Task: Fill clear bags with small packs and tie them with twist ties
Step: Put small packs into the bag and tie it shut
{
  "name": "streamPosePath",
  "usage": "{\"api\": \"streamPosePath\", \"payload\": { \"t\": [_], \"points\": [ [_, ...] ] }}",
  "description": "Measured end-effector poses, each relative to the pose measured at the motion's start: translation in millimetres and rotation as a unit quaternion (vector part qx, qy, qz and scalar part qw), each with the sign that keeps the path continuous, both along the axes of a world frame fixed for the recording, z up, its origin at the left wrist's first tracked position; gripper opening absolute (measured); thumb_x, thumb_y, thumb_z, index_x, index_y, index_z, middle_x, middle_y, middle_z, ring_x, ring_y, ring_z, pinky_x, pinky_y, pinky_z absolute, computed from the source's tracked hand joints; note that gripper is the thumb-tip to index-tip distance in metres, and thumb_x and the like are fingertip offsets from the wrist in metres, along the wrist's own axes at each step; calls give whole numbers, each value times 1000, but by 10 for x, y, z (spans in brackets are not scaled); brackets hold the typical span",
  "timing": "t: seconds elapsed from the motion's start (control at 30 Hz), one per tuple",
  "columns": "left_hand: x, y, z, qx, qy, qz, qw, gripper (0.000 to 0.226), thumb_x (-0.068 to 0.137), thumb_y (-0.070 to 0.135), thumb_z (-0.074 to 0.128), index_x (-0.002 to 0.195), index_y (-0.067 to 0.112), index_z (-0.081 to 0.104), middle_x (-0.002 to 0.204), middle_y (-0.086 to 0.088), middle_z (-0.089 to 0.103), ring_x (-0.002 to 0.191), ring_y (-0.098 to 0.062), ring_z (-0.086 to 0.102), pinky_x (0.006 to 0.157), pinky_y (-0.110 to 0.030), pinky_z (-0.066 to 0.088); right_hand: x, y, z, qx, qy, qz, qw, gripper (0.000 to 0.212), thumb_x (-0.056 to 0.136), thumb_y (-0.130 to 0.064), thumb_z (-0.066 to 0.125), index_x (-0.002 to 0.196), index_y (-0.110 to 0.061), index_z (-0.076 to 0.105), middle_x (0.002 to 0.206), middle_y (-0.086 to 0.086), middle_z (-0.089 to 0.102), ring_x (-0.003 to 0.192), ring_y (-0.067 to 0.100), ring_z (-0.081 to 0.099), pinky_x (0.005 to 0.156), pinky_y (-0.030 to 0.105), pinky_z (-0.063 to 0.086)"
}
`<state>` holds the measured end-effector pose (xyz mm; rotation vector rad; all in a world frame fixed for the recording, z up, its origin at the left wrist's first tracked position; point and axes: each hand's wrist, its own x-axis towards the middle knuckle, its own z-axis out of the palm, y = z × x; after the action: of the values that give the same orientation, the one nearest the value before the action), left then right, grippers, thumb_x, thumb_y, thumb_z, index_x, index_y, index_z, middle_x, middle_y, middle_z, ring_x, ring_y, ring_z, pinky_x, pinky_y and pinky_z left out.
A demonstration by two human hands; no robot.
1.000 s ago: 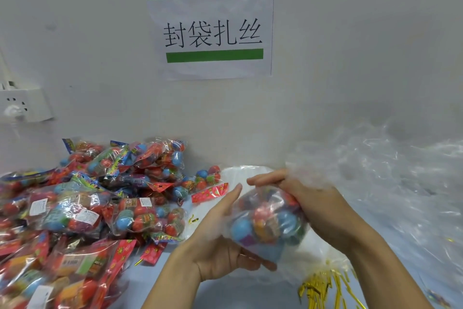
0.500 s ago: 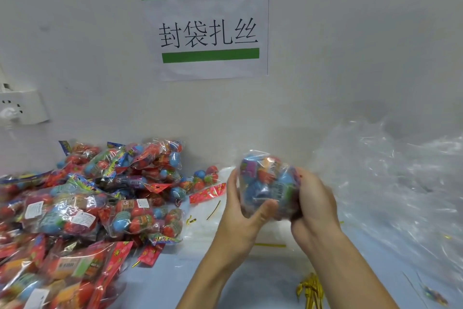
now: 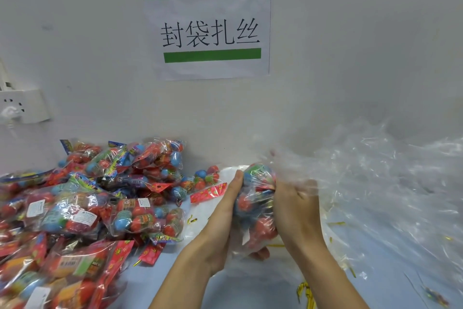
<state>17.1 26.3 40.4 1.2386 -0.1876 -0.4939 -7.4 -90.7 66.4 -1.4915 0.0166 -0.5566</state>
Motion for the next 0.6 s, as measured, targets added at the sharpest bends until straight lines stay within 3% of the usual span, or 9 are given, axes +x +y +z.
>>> {"api": "streamPosePath", "payload": {
  "t": [0.07, 0.13, 0.2, 0.23, 0.3, 0.37, 0.47, 0.53, 0.6],
  "points": [
    [4, 31, -9, 13, -5, -19, 1000, 72, 77, 83, 46, 114, 28, 75, 114, -2, 73, 101, -29, 64, 98, -51, 52, 2, -9, -24, -38, -21, 5, 999, 37, 75, -14, 43, 88, -10, 77, 86, 10, 74, 86, 25, 71, 75, 33, 56],
    [2, 73, -32, 26, 4, -36, 999, 61, 88, 69, 40, 103, 24, 78, 92, -5, 74, 82, -29, 67, 71, -41, 60, -19, -40, -24, -102, -51, 16, 993, 49, 67, -13, 41, 99, -27, 76, 98, -8, 73, 93, 11, 65, 85, 29, 52],
    [-5, 145, -55, 15, 24, -81, 996, 57, 86, 62, 47, 98, 16, 78, 84, -8, 72, 73, -29, 69, 50, -30, 53, -27, -98, -15, -179, -53, 67, 980, 63, 66, -13, 43, 117, -36, 72, 103, -21, 71, 98, 4, 62, 93, 32, 51],
    [-10, 180, -57, 7, 25, -104, 994, 58, 82, 65, 55, 97, 14, 77, 85, -10, 72, 75, -30, 69, 46, -29, 52, -31, -134, 0, -212, -43, 99, 971, 65, 67, -14, 45, 120, -42, 69, 102, -27, 70, 98, -1, 61, 94, 28, 49],
    [-29, 232, -24, 6, 14, -151, 988, 62, 69, 71, 69, 94, 14, 78, 85, -9, 72, 74, -27, 70, 43, -26, 51, -41, -200, 38, -255, -15, 156, 954, 50, 71, -16, 50, 102, -47, 73, 92, -25, 72, 90, -4, 64, 84, 21, 51],
    [-23, 244, -14, 15, 16, -174, 984, 68, 67, 75, 66, 94, 14, 79, 85, -8, 72, 71, -26, 71, 41, -25, 51, -77, -233, 78, -246, 25, 159, 956, 30, 72, -18, 50, 76, -33, 76, 71, -13, 71, 67, 0, 63, 62, 18, 49],
    [40, 230, -61, 14, 36, -162, 986, 86, 75, 85, 50, 105, 9, 75, 89, -14, 72, 69, -29, 71, 42, -25, 50, -34, -227, 97, -174, 69, 90, 978, 28, 84, -11, 51, 72, -5, 76, 72, 13, 74, 59, 12, 67, 52, 20, 50],
    [82, 214, -104, 27, 27, -127, 991, 87, 86, 84, 30, 110, 13, 75, 90, -20, 72, 68, -31, 70, 47, -27, 52, 10, -214, 112, -68, 68, 51, 994, 35, 88, -3, 52, 67, -11, 79, 70, 9, 75, 61, 10, 70, 51, 14, 48],
    [104, 163, -121, 65, -25, -53, 996, 74, 92, 76, 26, 111, 24, 75, 88, -22, 73, 63, -31, 69, 55, -32, 56, 56, -236, 136, 16, 73, -12, 997, 37, 88, -2, 54, 66, -19, 78, 63, -3, 73, 58, 5, 67, 52, 14, 48]
  ]
}}
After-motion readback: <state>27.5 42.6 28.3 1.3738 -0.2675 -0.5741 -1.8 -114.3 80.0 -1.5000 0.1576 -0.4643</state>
